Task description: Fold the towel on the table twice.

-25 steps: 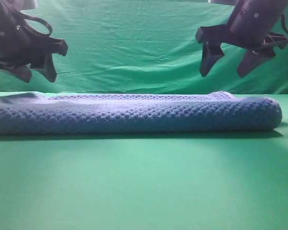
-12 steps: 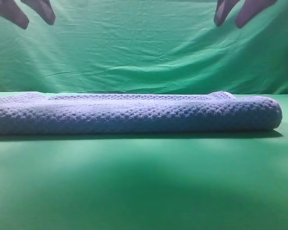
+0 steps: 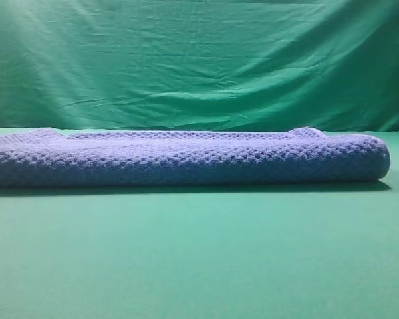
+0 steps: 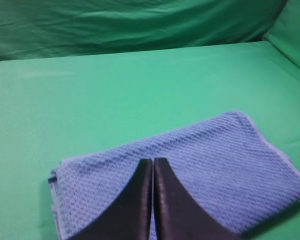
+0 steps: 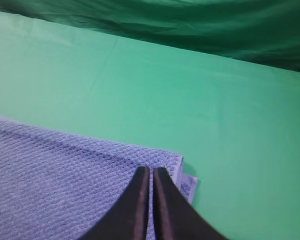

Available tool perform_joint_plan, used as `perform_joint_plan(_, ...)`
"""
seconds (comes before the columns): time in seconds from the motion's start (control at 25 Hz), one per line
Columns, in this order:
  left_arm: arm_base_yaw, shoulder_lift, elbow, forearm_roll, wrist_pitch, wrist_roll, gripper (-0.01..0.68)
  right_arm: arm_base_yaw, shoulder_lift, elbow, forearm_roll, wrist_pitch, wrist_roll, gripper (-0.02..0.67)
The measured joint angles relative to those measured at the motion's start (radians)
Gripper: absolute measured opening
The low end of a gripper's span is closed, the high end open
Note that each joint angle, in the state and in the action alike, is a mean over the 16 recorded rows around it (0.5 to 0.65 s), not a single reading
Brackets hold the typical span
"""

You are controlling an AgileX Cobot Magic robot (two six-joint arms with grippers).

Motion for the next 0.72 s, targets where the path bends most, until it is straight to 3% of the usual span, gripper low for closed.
perform_joint_plan(0.4,0.000,-0.309,0.003,0.137,0.340,-0.168,0.000,0.000,-0.319,0.096,-0.001,0.153,0.008,0.000)
perform_joint_plan(0.72,0.000,-0.590,0.040,0.308,0.471,-0.297,0.000,0.000,-0.594,0.284,-0.001,0.157,0.002,0.000)
